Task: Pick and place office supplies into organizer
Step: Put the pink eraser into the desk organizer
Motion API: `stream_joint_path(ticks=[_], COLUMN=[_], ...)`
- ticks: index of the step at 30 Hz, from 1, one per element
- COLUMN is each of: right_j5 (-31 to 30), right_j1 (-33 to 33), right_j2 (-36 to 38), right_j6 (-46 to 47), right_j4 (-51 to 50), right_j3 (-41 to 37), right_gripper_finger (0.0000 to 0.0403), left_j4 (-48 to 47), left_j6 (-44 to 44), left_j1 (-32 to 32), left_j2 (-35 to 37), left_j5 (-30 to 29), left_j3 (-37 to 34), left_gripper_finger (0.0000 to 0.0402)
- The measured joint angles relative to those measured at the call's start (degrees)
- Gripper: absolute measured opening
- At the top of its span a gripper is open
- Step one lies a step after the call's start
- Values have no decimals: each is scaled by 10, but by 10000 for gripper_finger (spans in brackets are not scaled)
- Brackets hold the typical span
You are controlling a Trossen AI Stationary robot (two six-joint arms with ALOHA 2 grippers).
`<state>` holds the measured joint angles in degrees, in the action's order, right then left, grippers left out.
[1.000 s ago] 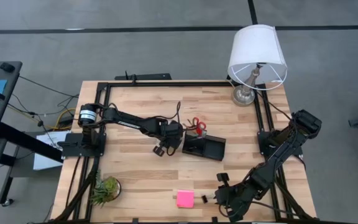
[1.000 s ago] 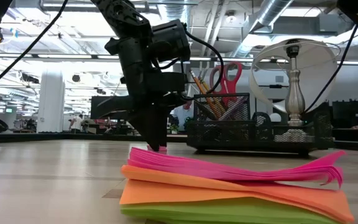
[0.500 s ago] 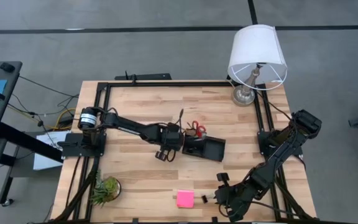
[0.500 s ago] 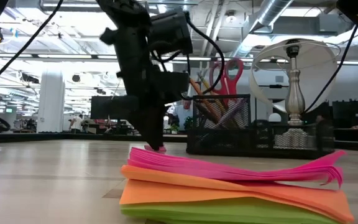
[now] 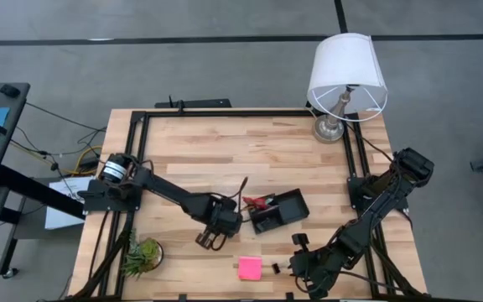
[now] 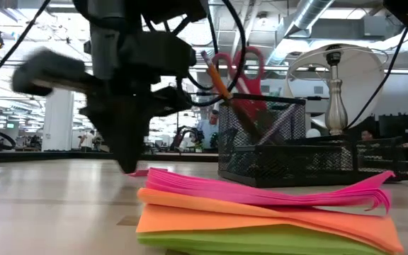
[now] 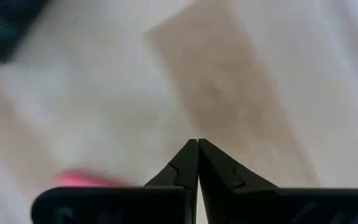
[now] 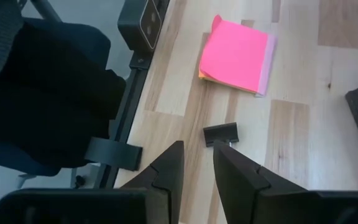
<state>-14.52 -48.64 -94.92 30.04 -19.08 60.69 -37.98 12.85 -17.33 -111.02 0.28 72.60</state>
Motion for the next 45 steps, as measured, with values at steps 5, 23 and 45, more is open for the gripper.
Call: stream_joint_path(ticks=[5, 23, 45], right_j5=[-1, 1, -6], right_j1=[0, 0, -1], right_j2=[0, 0, 0], right_j6=[0, -5, 14], right_j4=[0, -6, -1], right_j3=[0, 0, 0], right_gripper_finger=[81, 81, 81], left_j4=[-28, -167, -503], left_j6=[-75, -88, -571], left_j1=[-11, -15, -104], left_j2=[0, 5, 89], left_j5=[-98, -213, -369], left_j3=[1, 96, 116], left_gripper_finger=[18, 131, 132])
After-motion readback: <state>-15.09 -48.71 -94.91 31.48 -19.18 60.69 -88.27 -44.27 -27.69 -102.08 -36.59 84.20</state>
